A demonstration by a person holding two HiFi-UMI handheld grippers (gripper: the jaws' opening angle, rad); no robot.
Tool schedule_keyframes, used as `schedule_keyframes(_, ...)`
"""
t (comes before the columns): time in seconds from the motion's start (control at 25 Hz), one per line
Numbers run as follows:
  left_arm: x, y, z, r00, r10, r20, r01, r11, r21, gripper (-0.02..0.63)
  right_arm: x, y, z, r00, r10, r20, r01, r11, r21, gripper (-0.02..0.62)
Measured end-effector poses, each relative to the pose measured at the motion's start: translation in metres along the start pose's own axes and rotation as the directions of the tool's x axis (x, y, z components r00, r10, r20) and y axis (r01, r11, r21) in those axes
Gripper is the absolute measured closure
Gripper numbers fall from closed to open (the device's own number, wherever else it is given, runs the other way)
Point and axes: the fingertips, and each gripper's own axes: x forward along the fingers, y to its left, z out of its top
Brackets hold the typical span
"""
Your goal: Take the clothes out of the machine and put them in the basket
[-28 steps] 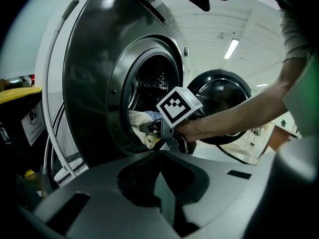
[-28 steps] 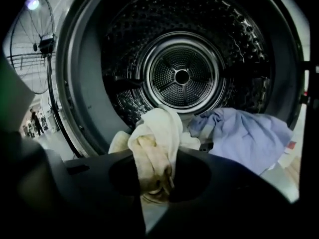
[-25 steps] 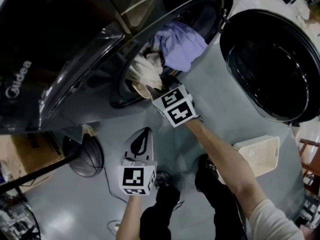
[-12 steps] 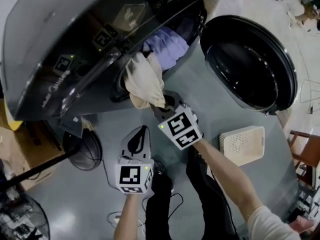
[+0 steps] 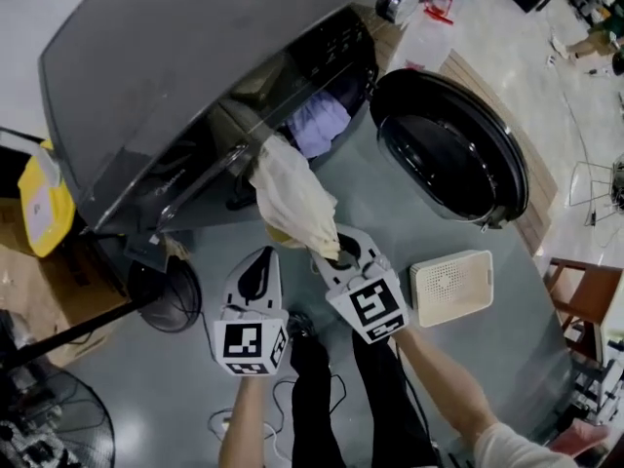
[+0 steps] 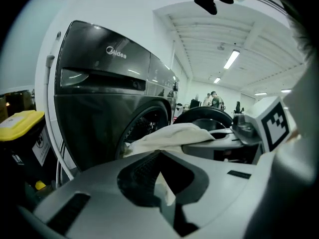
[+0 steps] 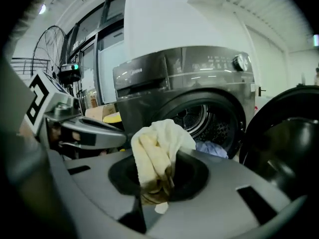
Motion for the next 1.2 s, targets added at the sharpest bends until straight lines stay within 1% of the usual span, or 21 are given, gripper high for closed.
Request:
schedule_keyframes(0.16,-0.016,-0.007,0.026,1.0,0.019,0.001,-0.019,1.0,-0.001,0.587,-0.042,0.007,0.028,0.999,-0.018,0.034,0.017,0.999,0.03,0.508)
schedule_keyframes(0.36,-0.036,-0.025,0.063,1.0,0.025,0.01,-0.025,1.0,-0.001,0.588,-0.094,0.007,0.075,0.996,-0.048,0.076,0.044,0.997,0.059,0.508)
schedule_keyframes(0.52,-0.05,-0.035,0.104,0.999,0.031,0.016,-0.032,0.999,0.011,0.586,-0.124,-0.003,0.117,0.991,-0.09,0.097,0.083,0.994,0.076,0.508)
schedule_keyframes(0.64,-0.065,-0.055,0.145,0.999,0.011,0.053,-0.012,0.999,0.03,0.588,-0.158,-0.012,0.148,0.983,-0.136,0.119,0.127,0.989,0.081,0.508)
schedule_keyframes(0.76,-0.077,-0.068,0.174,0.998,-0.003,0.063,-0.001,0.998,0.062,0.588,-0.189,-0.02,0.173,0.972,-0.188,0.141,0.174,0.979,0.102,0.508)
schedule_keyframes(0.96,-0.089,-0.094,0.209,0.997,-0.028,0.065,0.023,0.996,0.081,0.586,-0.237,-0.037,0.197,0.954,-0.267,0.135,0.249,0.959,0.135,0.508)
schedule_keyframes(1.08,-0.097,-0.118,0.224,0.996,-0.062,0.06,0.056,0.993,0.103,0.586,-0.27,-0.039,0.2,0.944,-0.311,0.112,0.295,0.946,0.136,0.508)
schedule_keyframes(1.2,-0.097,-0.135,0.243,0.993,-0.105,0.062,0.096,0.987,0.13,0.587,-0.299,-0.047,0.201,0.925,-0.366,0.106,0.348,0.925,0.156,0.508)
